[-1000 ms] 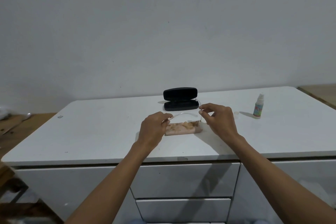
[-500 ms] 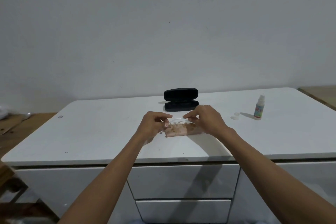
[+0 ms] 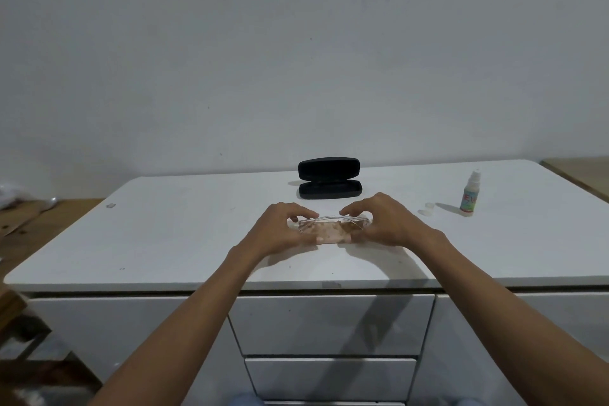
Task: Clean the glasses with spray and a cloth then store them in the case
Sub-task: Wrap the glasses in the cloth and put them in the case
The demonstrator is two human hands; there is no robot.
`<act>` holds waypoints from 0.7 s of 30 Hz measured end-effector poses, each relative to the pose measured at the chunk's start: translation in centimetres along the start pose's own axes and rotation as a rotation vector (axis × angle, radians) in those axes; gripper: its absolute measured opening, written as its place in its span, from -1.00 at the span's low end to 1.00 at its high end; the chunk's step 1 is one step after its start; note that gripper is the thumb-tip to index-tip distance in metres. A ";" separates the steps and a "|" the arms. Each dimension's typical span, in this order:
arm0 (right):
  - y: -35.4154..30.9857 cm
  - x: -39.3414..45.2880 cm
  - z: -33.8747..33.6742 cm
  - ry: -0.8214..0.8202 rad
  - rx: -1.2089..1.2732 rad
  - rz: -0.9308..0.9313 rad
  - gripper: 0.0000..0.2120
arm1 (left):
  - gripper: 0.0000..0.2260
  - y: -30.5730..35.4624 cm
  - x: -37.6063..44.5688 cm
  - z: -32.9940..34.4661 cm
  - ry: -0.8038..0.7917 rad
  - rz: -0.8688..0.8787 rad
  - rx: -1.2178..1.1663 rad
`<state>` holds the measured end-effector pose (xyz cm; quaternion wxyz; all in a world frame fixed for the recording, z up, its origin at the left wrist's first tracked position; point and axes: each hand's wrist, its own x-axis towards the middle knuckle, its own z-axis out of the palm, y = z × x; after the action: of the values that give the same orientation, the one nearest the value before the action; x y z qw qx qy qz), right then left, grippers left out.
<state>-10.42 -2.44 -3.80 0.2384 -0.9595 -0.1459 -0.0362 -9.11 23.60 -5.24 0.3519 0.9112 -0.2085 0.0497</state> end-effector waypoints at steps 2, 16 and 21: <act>0.0 -0.3 0.0 -0.024 -0.022 0.007 -0.38 | -0.51 0.1 0.0 0.0 -0.028 0.009 0.086; 0.3 0.1 0.7 0.027 -0.104 -0.105 -0.47 | -0.56 -0.7 0.6 0.1 -0.077 0.052 0.101; 1.1 0.8 1.1 0.048 -0.059 -0.110 -0.46 | -0.62 -1.1 0.4 0.5 -0.011 0.079 0.087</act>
<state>-9.32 -2.60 -5.12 0.2109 -0.9555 -0.1917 -0.0765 -8.31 23.87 -6.25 0.3088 0.9169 -0.2437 0.0675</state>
